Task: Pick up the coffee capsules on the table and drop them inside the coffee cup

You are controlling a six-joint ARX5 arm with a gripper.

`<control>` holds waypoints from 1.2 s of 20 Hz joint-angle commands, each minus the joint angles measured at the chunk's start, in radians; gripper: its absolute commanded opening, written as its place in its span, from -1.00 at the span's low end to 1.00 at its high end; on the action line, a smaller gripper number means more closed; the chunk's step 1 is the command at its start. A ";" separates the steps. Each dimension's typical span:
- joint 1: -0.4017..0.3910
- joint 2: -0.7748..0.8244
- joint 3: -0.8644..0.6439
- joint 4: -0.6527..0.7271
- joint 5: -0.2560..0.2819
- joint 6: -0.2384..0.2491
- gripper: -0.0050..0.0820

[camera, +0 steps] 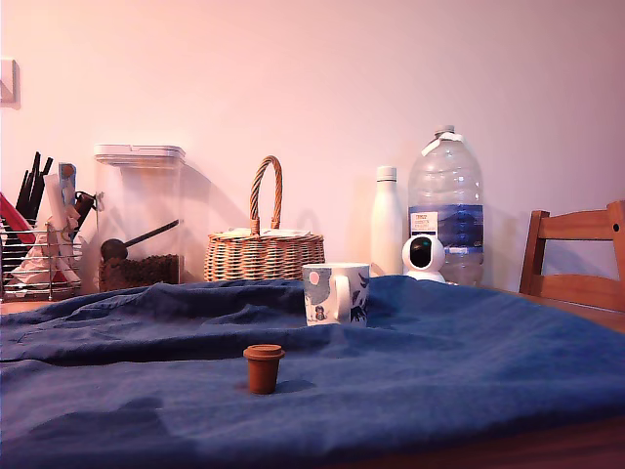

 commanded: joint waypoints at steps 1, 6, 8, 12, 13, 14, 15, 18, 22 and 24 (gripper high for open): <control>0.003 -0.044 -0.021 -0.016 -0.012 0.010 -0.94; 0.003 -0.044 -0.021 -0.015 -0.012 0.010 -0.94; 0.003 -0.044 -0.021 -0.011 -0.011 0.010 -0.94; 0.002 -0.042 -0.021 0.058 0.051 0.009 -0.94; 0.002 -0.042 -0.021 0.074 0.077 0.009 -0.94; 0.002 -0.039 -0.021 0.086 0.105 0.002 -0.94; 0.002 -0.029 -0.021 0.093 0.128 0.001 -0.94; -0.001 0.042 -0.021 0.110 0.190 0.001 -0.94; -0.047 0.195 -0.021 0.200 0.267 0.038 -0.94; -0.081 0.265 -0.021 0.229 0.286 0.045 -0.94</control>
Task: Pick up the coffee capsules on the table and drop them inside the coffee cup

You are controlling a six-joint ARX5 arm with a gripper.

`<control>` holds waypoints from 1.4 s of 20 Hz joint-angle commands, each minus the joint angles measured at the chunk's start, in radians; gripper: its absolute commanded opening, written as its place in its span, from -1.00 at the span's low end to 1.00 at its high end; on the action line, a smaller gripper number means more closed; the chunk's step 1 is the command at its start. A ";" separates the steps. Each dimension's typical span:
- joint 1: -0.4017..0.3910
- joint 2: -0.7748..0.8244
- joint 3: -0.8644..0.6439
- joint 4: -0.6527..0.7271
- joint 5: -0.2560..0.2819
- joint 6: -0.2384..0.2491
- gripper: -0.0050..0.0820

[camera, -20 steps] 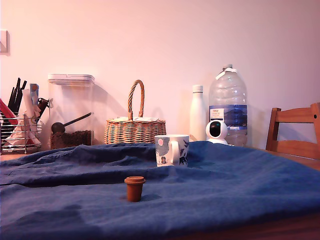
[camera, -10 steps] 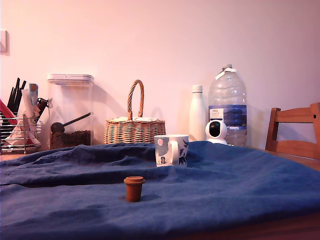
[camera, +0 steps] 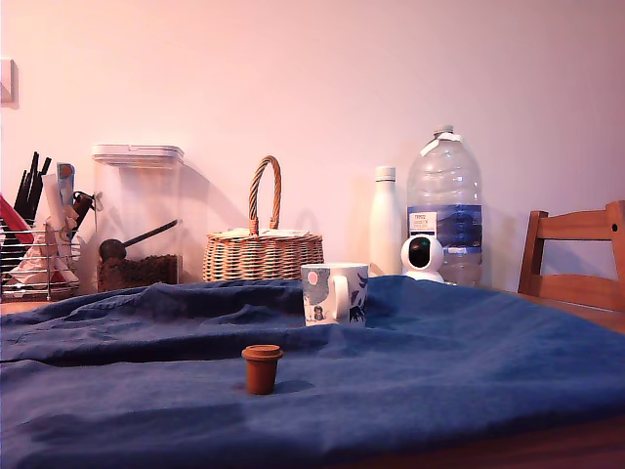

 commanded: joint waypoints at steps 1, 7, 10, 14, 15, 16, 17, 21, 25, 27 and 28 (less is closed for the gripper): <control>-0.025 0.052 -0.018 0.026 0.013 0.009 -0.94; -0.110 0.195 -0.018 0.060 0.056 0.151 -0.94; -0.131 0.217 -0.018 0.068 0.055 0.150 -0.94; -0.132 0.243 -0.018 0.079 0.055 0.150 -0.72; -0.132 0.255 -0.018 0.079 0.055 0.150 -0.41; -0.132 0.271 -0.018 0.081 0.054 0.150 -0.05; -0.132 0.289 -0.018 0.080 0.055 0.150 0.31; -0.132 0.368 -0.019 0.137 0.074 0.161 0.59; -0.132 0.433 -0.019 0.223 0.121 0.161 0.59; -0.132 0.462 -0.019 0.267 0.147 0.161 0.59; -0.132 0.482 -0.020 0.282 0.154 0.161 0.59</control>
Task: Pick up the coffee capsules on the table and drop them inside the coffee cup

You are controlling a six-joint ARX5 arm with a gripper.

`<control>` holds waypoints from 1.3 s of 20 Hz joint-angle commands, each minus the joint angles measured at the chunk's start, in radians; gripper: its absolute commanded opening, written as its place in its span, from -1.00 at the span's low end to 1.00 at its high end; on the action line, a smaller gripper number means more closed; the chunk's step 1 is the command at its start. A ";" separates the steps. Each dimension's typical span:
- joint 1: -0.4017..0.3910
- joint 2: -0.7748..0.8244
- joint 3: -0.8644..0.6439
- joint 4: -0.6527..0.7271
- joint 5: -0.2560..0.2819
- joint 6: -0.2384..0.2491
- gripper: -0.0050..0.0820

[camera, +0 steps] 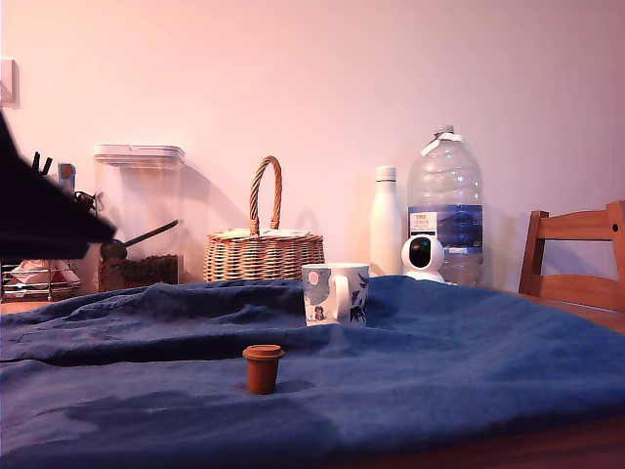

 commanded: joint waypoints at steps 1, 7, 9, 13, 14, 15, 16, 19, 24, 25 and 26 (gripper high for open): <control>-0.002 0.037 -0.022 0.035 0.011 0.005 0.59; -0.002 0.162 -0.088 0.283 0.020 0.065 0.59; -0.004 0.190 -0.090 0.325 0.020 0.058 0.59; -0.034 0.288 -0.092 0.396 0.020 0.046 0.58; -0.043 0.322 -0.092 0.425 0.019 0.046 0.58; -0.051 0.359 -0.092 0.463 0.019 0.044 0.58; -0.059 0.396 -0.092 0.502 0.019 0.044 0.58; -0.082 0.488 -0.092 0.630 -0.010 -0.009 0.58; -0.109 0.594 -0.092 0.784 -0.069 -0.041 0.58; -0.113 0.610 -0.090 0.805 -0.074 -0.047 0.58; -0.118 0.624 -0.089 0.823 -0.084 -0.047 0.58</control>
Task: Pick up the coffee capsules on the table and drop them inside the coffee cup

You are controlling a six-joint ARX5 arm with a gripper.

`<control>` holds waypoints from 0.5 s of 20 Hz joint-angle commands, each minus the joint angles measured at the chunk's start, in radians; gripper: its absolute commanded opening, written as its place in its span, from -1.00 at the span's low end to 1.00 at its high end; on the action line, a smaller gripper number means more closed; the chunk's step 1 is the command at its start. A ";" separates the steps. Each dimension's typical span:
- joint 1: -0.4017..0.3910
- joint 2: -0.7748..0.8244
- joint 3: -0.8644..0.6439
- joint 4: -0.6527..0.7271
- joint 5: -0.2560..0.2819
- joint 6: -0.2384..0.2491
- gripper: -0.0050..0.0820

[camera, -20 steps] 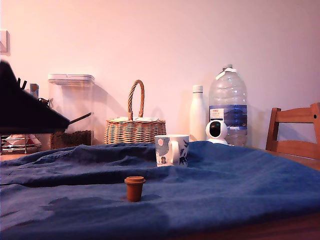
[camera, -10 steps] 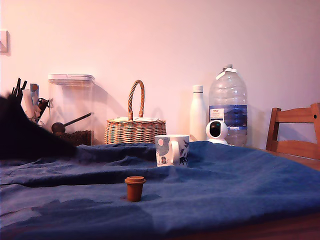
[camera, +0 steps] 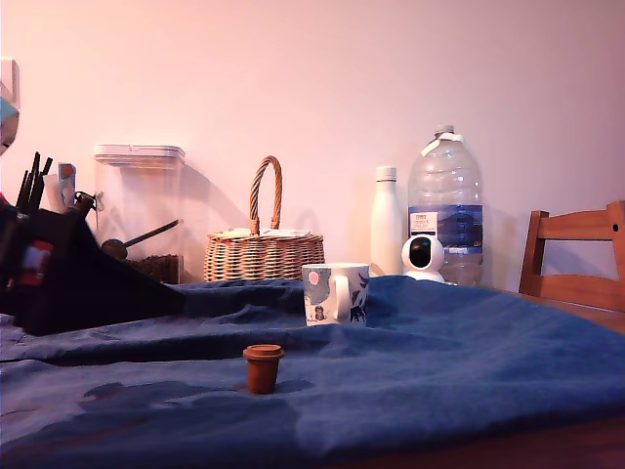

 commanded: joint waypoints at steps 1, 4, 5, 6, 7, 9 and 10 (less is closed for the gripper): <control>-0.011 0.028 -0.005 0.035 -0.007 -0.024 0.58; -0.027 0.068 0.021 0.034 -0.006 -0.024 0.58; -0.034 0.083 0.033 0.032 -0.007 -0.024 0.58; -0.041 0.100 0.045 0.031 -0.007 -0.024 0.58; -0.046 0.113 0.053 0.031 -0.007 -0.023 0.58; -0.047 0.128 0.063 0.031 -0.006 -0.023 0.58; -0.047 0.132 0.068 0.025 -0.006 -0.023 0.58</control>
